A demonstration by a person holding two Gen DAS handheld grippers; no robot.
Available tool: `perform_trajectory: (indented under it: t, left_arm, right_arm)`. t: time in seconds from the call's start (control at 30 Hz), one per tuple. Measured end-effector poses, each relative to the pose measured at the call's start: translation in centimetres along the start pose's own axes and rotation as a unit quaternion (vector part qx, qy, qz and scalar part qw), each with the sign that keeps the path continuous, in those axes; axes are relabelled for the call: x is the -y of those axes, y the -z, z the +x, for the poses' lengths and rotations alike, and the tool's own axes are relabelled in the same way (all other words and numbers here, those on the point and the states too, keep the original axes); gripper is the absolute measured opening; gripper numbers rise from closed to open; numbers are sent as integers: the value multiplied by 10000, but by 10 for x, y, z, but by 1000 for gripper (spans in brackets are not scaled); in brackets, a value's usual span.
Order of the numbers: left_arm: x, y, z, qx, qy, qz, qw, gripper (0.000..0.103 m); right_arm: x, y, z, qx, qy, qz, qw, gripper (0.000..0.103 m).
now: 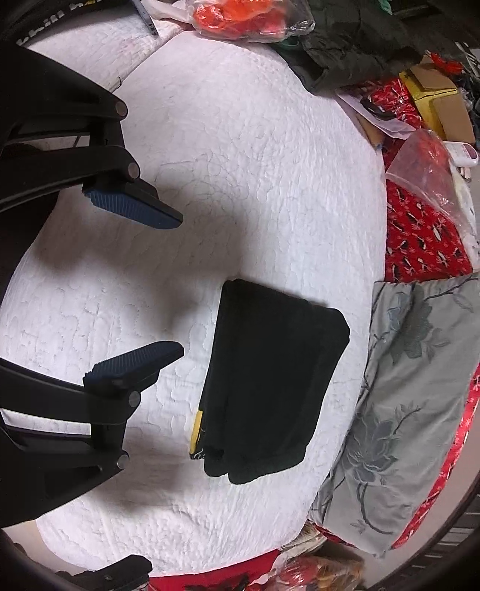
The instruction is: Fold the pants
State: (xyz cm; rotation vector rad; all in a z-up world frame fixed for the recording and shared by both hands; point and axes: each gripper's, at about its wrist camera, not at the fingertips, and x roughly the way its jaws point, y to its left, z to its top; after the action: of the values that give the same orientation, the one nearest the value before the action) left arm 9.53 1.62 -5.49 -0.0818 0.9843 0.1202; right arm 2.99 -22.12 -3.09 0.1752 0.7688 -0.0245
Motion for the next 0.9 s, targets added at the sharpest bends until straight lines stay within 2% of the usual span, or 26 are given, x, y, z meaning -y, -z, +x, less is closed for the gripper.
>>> perform_trajectory:
  t: [0.23,0.5,0.63,0.73,0.9]
  left_arm:
    - [4,16,-6,124,-78,262,9995,62]
    - [15,22,-16,309,-312,616,9971,63]
    - [17,25,-20,376,-246,644,9969,63]
    - [19,27,-21,411,-274,649,9967,63]
    - [19,28,-22,423,-192,669,9967,63]
  right_arm:
    - [-6,12,-16,326,86,-286,9990,99]
    - [-10,13,-14,256,333,-516,9978,100]
    - [-12,12,-12,226,477,-567,9970,103]
    - [-13,12,-5,28,614,-584,9964,103]
    - [-11,12,-5,76,756,-510,9958,103]
